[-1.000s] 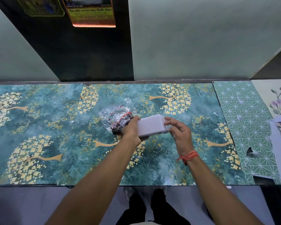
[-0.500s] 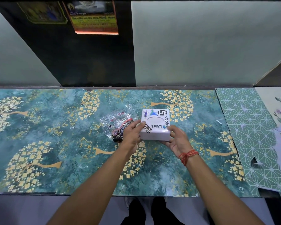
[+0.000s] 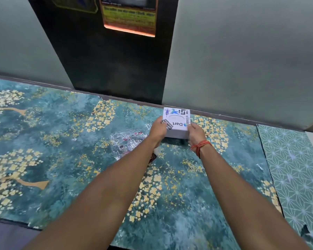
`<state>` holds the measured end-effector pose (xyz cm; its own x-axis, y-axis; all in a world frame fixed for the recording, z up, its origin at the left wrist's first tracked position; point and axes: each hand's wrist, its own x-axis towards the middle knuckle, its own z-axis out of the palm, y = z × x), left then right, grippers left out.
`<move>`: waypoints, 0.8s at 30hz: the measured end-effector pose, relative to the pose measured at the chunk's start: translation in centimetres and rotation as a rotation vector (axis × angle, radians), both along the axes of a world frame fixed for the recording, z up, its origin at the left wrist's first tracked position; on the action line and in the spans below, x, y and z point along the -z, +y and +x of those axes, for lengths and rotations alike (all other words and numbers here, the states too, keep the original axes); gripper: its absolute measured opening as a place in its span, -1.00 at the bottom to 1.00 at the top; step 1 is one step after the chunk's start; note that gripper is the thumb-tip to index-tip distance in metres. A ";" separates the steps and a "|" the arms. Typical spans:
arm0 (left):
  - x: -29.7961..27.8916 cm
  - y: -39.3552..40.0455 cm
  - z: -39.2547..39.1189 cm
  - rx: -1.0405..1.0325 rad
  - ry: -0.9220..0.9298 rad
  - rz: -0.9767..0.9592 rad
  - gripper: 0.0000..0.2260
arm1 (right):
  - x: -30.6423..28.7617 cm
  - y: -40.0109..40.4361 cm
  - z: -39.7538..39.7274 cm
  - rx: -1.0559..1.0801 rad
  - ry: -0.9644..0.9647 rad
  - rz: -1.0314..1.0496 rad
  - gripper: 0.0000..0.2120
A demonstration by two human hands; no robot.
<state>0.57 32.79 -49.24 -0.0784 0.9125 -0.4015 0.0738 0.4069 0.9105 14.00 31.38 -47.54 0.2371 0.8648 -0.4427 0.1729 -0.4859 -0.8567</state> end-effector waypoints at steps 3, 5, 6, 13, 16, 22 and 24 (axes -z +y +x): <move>1.3 0.6 -0.3 0.038 0.102 0.074 -0.66 | 1.7 1.3 0.4 -0.034 -0.103 0.011 -0.65; 1.5 0.4 -0.3 0.064 0.148 0.100 -0.67 | 2.1 1.6 0.6 -0.038 -0.157 0.021 -0.64; 1.4 0.3 -0.5 0.068 0.151 0.099 -0.67 | 1.9 1.4 0.6 -0.029 -0.177 0.018 -0.64; -1.7 -6.2 -6.7 -0.503 0.351 0.118 -0.77 | -1.0 -3.4 -3.8 0.095 -0.410 0.219 -0.86; -0.4 -8.1 -10.7 -0.607 0.514 -0.218 -0.74 | -0.1 -3.6 -7.7 -0.268 -0.405 0.042 -0.81; 1.3 -9.2 -14.8 -0.302 0.487 -0.337 -0.84 | 2.0 -2.3 -10.5 -0.304 -0.324 -0.128 -0.90; 1.7 -9.1 -15.8 -0.249 0.414 -0.317 -0.86 | 1.9 -2.4 -9.8 -0.219 -0.223 -0.136 -0.77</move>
